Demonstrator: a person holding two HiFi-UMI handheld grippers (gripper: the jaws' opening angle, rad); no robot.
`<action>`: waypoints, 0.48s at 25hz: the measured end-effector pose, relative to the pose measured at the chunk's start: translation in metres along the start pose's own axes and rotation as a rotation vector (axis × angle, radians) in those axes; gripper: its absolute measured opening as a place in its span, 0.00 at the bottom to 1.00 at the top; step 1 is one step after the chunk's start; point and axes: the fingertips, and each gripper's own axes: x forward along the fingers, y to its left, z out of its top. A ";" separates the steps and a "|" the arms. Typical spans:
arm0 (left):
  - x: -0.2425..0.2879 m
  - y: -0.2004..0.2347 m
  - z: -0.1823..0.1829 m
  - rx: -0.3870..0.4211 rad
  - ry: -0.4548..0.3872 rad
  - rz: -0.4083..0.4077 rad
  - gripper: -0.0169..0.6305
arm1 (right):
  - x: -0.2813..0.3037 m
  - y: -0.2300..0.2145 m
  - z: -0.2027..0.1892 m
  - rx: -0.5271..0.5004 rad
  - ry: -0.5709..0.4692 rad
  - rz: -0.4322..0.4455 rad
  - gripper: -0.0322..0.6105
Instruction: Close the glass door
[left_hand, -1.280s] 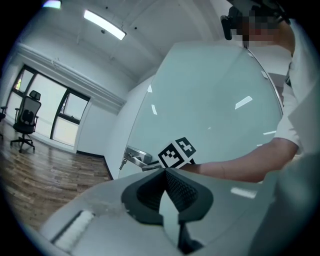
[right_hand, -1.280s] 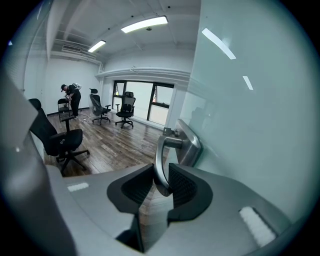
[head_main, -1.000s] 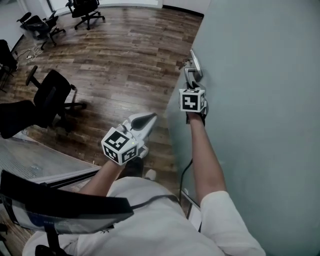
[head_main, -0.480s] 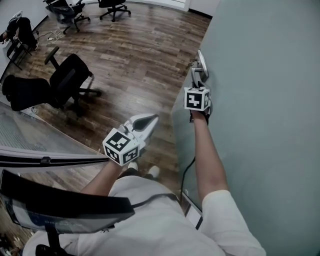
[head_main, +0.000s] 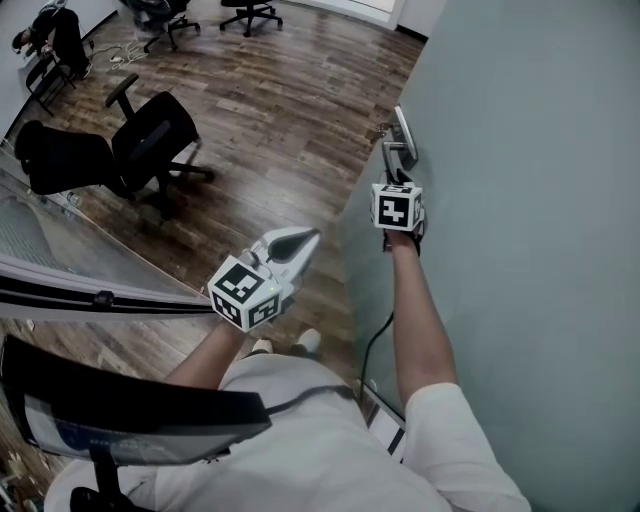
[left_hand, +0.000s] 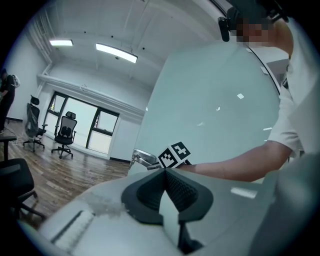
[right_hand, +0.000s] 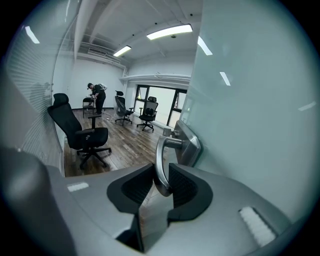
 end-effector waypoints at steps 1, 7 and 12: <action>-0.007 0.002 0.001 -0.001 -0.005 0.004 0.03 | -0.001 0.007 0.001 -0.013 -0.006 -0.001 0.21; -0.046 0.010 0.003 -0.002 -0.025 0.018 0.03 | -0.010 0.056 0.006 -0.031 -0.004 0.064 0.21; -0.080 0.011 0.004 0.000 -0.031 0.018 0.03 | -0.023 0.093 0.008 -0.056 -0.001 0.108 0.21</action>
